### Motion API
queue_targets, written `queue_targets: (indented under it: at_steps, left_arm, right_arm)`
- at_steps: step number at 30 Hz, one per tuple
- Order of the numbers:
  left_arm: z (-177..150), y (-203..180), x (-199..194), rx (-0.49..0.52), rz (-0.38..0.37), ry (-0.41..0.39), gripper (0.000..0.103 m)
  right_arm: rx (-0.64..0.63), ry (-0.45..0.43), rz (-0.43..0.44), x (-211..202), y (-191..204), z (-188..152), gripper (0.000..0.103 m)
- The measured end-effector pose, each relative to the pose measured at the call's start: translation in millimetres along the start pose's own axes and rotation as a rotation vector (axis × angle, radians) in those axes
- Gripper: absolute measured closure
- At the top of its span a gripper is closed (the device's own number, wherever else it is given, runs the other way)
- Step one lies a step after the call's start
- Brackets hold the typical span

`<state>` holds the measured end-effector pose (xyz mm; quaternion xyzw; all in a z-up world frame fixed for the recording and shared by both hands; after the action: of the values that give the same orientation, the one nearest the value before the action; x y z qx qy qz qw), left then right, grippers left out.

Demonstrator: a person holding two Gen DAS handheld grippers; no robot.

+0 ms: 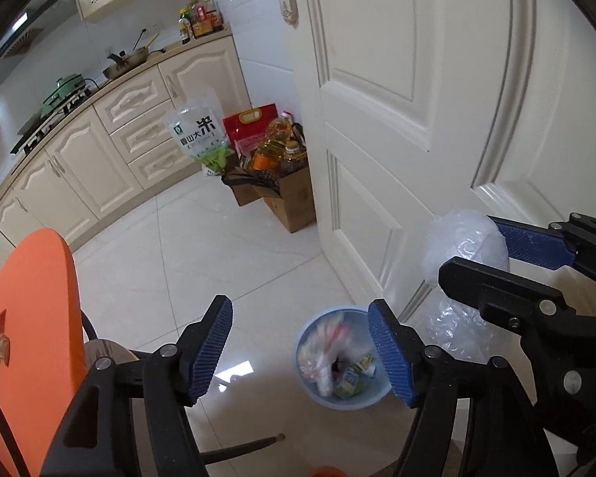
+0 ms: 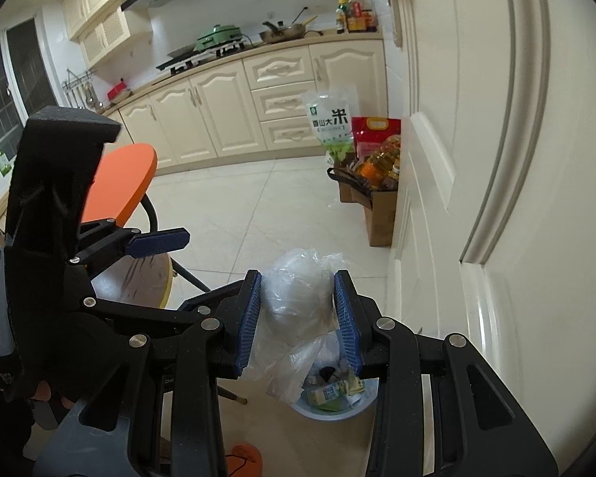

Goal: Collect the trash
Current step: 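Carry both plastic bags to the blue bin and open both grippers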

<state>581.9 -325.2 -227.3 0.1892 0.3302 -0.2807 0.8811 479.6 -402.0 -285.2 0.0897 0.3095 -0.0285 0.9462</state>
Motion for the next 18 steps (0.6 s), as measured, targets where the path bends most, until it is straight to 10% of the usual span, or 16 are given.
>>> queue_targets:
  at_steps: [18]
  left_arm:
    - [-10, 26, -27, -0.064, 0.078, -0.020, 0.035]
  right_arm:
    - [0.014, 0.025, -0.012, 27, -1, -8, 0.062]
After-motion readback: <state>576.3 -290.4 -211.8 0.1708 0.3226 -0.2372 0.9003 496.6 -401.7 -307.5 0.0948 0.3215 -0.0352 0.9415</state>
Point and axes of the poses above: each gripper's, at about its wrist camera, not at the fingertips, and x roughly the way its jaws point, y to its left, z to its top, the point moved 3 cm from there along x, roughly the way its jaws point, and after that the axes turned 9 degrees about -y, right-handed, at the moved point
